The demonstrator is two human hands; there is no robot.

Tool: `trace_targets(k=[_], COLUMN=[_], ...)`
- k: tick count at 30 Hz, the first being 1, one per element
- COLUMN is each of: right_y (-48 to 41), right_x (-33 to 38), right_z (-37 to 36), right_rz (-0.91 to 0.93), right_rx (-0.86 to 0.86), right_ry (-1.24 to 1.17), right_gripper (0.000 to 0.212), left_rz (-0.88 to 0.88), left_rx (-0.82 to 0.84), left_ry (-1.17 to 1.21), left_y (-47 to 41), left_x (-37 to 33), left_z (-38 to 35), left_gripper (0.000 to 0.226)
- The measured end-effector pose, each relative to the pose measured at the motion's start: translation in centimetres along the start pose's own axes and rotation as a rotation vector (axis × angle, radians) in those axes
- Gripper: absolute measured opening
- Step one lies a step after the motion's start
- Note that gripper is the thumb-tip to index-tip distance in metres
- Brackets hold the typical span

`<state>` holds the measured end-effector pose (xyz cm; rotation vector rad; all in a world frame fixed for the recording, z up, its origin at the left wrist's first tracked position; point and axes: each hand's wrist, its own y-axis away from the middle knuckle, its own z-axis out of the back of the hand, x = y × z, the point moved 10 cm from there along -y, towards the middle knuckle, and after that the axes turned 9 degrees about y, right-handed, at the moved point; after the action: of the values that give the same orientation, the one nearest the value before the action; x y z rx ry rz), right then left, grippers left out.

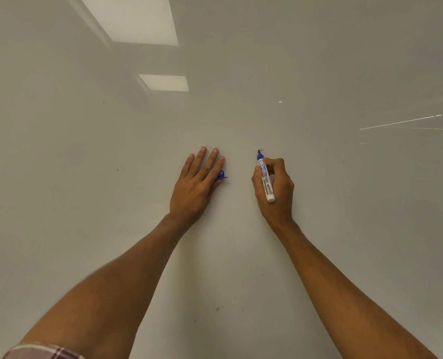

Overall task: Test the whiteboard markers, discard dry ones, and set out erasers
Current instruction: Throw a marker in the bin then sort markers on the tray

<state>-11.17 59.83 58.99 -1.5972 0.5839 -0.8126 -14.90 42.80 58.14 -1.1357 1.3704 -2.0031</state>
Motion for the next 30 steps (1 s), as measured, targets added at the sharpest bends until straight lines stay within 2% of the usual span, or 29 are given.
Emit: trace_targets(k=[4, 6, 8, 10, 13, 15, 19, 21, 26, 28, 30], right_y=[2.2, 3.4, 4.7, 5.9, 7.7, 8.9, 11.6, 13.4, 16.7, 17.0, 17.2], right_x=[1.3, 0.0, -1.7, -2.1, -0.4, -0.3, -3.7, -3.8, -0.4, -0.5, -0.3], right_z=[-0.8, 0.4, 1.8, 2.1, 1.6, 1.8, 3.9, 3.8, 0.2, 0.2, 0.7], right_rz=[0.159, 0.094, -0.026, -0.067, 0.105, 0.156, -0.093, -0.117, 0.187, 0.199, 0.218], right_rx=[0.055, -0.014, -0.088, -0.083, 0.014, 0.065, 0.022, 0.052, 0.321, 0.341, 0.321], right_ry=[0.081, 0.093, 0.078, 0.071, 0.221, 0.265, 0.231, 0.242, 0.324, 0.332, 0.352], right_gripper=[0.014, 0.007, 0.013, 0.009, 0.011, 0.01, 0.013, 0.016, 0.014, 0.013, 0.021], left_rz=[-0.005, -0.011, -0.011, -0.01, -0.011, -0.004, 0.039, 0.059, 0.069, 0.05, 0.038], left_rx=[0.008, -0.008, -0.036, -0.047, -0.029, -0.028, -0.004, 0.022, 0.101, 0.124, 0.161], left_ry=[-0.008, -0.004, 0.0, 0.002, 0.011, 0.021, 0.064, 0.069, 0.034, 0.015, 0.011], left_y=[0.0, 0.0, -0.1, -0.1, 0.0, 0.0, 0.0, 0.0, 1.3, 2.9, 5.0], left_x=[0.0, -0.1, -0.2, -0.1, 0.0, 0.0, 0.0, 0.0, -0.9, -2.2, -3.4], left_z=[0.1, 0.2, 0.5, 0.5, 0.2, 0.2, 0.2, 0.0, -0.1, 0.0, -0.2], left_gripper=[0.049, 0.047, 0.045, 0.045, 0.045, 0.044, 0.044, 0.045, 0.046, 0.046, 0.046])
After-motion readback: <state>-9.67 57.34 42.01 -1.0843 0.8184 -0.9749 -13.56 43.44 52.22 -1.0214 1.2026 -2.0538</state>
